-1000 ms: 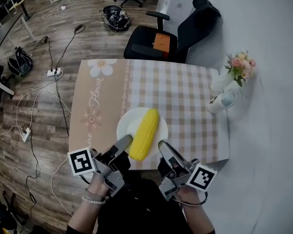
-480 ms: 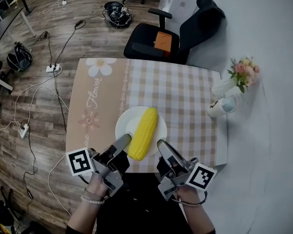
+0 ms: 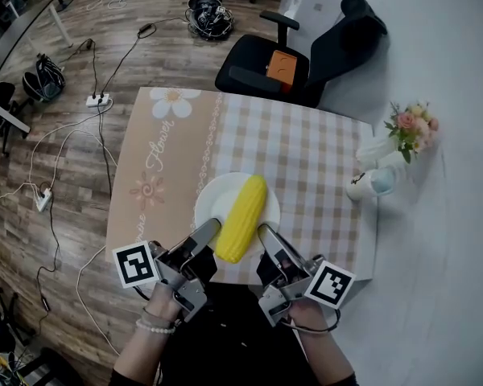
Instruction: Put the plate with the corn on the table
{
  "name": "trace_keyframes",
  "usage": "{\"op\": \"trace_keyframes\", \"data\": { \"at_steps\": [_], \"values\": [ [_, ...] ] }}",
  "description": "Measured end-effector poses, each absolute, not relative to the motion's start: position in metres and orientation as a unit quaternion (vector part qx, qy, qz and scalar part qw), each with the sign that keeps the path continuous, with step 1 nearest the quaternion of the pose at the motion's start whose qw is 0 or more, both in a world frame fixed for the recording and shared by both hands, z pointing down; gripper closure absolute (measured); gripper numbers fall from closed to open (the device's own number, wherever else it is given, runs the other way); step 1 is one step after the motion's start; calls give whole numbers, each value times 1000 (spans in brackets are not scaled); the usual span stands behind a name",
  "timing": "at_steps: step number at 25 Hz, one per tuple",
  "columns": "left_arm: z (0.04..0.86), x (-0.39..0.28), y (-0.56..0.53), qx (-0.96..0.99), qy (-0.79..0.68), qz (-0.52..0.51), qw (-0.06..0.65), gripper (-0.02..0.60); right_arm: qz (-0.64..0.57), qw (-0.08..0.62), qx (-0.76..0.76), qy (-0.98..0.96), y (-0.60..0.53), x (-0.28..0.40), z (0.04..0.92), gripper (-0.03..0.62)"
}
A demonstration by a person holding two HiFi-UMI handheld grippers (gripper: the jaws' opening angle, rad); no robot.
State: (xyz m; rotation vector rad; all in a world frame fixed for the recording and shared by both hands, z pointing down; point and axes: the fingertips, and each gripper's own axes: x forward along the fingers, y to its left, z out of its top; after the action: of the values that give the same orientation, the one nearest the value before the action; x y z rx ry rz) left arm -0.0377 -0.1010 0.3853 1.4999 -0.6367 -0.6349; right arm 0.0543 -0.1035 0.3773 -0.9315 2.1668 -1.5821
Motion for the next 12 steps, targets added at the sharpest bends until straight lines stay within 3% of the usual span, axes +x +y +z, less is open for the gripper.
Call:
{"op": "trace_keyframes", "data": {
  "at_steps": [12],
  "values": [
    [407,-22,-107,658,-292,-246,649,549,-580,158,-345,721,-112,73,401,548]
  ]
}}
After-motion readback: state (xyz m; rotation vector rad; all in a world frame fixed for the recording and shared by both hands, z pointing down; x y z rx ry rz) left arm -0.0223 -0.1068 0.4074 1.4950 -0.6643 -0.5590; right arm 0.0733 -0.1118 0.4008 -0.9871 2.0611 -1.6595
